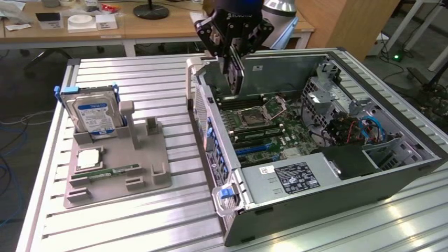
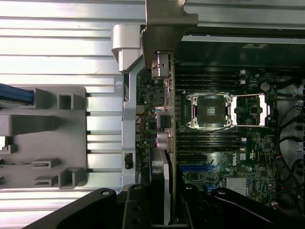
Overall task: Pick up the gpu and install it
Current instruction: 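Pick up the gpu and move the gpu toward the slot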
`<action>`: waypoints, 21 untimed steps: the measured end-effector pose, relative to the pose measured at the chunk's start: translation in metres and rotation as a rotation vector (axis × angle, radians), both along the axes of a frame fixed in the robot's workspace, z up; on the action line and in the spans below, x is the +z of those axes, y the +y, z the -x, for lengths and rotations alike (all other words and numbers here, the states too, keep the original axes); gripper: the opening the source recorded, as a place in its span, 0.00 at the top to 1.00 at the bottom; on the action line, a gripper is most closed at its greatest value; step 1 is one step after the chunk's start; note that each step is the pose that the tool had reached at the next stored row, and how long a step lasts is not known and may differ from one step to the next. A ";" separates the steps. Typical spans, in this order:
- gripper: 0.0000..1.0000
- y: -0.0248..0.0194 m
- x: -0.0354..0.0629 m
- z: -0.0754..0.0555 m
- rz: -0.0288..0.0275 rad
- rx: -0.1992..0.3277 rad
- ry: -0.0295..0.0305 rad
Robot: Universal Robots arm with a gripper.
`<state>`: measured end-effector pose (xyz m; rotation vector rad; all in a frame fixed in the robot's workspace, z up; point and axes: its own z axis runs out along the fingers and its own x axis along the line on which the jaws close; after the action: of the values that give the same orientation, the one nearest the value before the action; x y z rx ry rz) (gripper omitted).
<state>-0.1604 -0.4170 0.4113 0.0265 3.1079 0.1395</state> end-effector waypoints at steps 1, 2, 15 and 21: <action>0.72 0.0000 0.0000 -0.001 0.0000 0.000 0.0000; 0.72 0.0000 0.0000 -0.001 0.0001 0.000 0.0000; 0.72 0.0000 0.0000 -0.011 -0.0003 0.000 0.0000; 0.72 0.0000 0.0000 -0.015 -0.0004 0.000 0.0000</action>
<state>-0.1457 -0.4170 0.4113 0.0266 3.1079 0.1401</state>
